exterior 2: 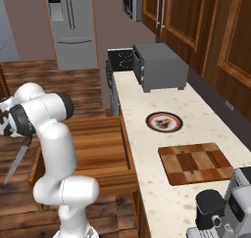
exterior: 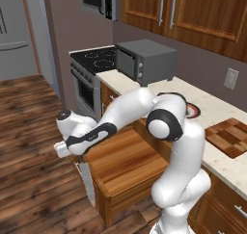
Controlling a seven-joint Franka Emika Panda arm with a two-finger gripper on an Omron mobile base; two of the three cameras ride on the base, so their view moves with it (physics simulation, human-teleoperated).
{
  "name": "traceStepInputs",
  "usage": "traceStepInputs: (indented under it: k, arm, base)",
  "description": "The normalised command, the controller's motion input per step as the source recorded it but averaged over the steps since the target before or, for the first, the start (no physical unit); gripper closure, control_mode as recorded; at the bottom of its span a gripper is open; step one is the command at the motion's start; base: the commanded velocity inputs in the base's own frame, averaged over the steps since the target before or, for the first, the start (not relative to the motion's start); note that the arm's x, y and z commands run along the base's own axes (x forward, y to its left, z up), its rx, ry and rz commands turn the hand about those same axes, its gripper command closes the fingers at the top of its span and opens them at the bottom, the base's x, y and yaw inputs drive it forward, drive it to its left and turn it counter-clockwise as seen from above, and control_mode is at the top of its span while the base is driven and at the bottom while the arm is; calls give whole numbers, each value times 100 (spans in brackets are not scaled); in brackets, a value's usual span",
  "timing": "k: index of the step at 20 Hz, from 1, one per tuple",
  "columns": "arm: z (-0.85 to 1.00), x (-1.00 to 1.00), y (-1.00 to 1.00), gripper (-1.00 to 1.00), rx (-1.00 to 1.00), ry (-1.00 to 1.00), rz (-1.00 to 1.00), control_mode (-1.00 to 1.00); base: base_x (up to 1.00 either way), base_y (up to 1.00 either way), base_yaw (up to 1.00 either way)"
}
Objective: Pick up the knife from the drawer and place it on the cutting board. Then place the meat from the plate to the cutting board.
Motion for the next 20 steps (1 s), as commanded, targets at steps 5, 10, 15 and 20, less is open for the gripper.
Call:
traceStepInputs:
  k: [5,10,15,20]
  arm:
    - [-4,5,0,100,0,10,-15,-100]
    - [-17,0,8,100,-8,-2,0,-100]
    - [-21,0,19,100,-13,-2,0,-100]
    - [-26,0,13,100,-8,0,0,-100]
  base:
    - [0,0,0]
    - [0,0,0]
    - [0,0,0]
    - [0,0,0]
